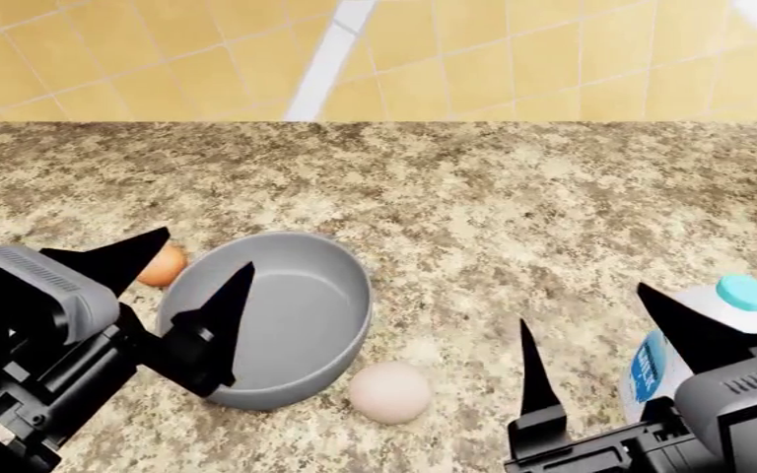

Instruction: Place the eggs and milk next to the bowl.

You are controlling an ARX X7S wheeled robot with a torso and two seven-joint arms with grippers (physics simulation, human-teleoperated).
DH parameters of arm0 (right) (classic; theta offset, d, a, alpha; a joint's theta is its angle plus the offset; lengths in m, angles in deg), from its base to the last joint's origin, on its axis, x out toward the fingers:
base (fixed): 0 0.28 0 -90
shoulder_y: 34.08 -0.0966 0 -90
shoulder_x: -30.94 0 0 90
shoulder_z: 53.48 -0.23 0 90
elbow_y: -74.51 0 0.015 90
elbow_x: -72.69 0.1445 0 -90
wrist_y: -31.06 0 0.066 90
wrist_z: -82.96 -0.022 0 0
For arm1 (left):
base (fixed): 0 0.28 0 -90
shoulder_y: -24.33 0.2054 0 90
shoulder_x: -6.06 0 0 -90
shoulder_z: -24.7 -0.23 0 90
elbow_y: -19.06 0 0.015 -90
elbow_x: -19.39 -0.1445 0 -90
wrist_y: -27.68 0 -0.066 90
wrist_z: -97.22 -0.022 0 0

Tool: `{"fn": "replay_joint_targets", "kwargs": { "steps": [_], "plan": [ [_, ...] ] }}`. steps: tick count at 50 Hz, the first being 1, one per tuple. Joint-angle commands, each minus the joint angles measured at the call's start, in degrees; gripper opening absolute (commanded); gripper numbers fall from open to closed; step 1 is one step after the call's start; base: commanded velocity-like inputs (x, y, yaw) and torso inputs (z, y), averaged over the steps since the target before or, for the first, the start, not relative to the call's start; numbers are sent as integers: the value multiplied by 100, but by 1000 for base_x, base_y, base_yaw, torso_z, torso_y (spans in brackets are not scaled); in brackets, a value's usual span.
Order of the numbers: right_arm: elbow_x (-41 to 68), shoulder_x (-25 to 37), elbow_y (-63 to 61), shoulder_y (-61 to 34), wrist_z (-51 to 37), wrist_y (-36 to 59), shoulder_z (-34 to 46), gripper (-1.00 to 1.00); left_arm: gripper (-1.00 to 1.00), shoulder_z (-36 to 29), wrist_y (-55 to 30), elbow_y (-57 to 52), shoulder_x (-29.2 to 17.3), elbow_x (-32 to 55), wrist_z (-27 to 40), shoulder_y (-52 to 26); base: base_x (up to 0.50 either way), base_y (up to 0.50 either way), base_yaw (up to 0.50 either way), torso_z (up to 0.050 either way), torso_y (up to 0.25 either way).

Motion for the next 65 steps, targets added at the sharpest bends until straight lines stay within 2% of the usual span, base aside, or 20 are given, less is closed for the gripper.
{"fn": "replay_joint_targets", "kwargs": {
  "steps": [1, 10, 22, 26, 35, 51, 65],
  "plan": [
    [79, 69, -1, -297, -4, -10, 173, 100, 100, -67, 26, -35, 0, -81, -55, 3, 0, 0, 0, 0, 0],
    [182, 956, -2, -587, -4, -462, -124, 100, 100, -197, 21, -22, 29, -162, -114, -27, 0, 0, 0, 0, 0],
    [963, 1622, -2, 156, -4, -367, -1945, 100, 100, -275, 9, 97, 61, -239, -89, -198, 0, 0, 0, 0, 0],
    [1220, 1468, -2, 627, -4, -78, -2737, 100, 100, -309, 17, 124, 73, -272, -107, -223, 0, 0, 0, 0, 0],
    [1149, 1072, -2, 1033, -4, 275, -3156, 100, 100, -322, 61, 144, 70, -279, -189, -213, 0, 0, 0, 0, 0],
    [611, 521, -2, 1452, -4, 292, -2753, 100, 100, -415, 79, 177, 83, -363, -232, -211, 0, 0, 0, 0, 0],
    [505, 111, -2, 1701, -4, 293, -3082, 100, 100, -455, 77, 162, 97, -320, -235, -129, 0, 0, 0, 0, 0]
  ]
}}
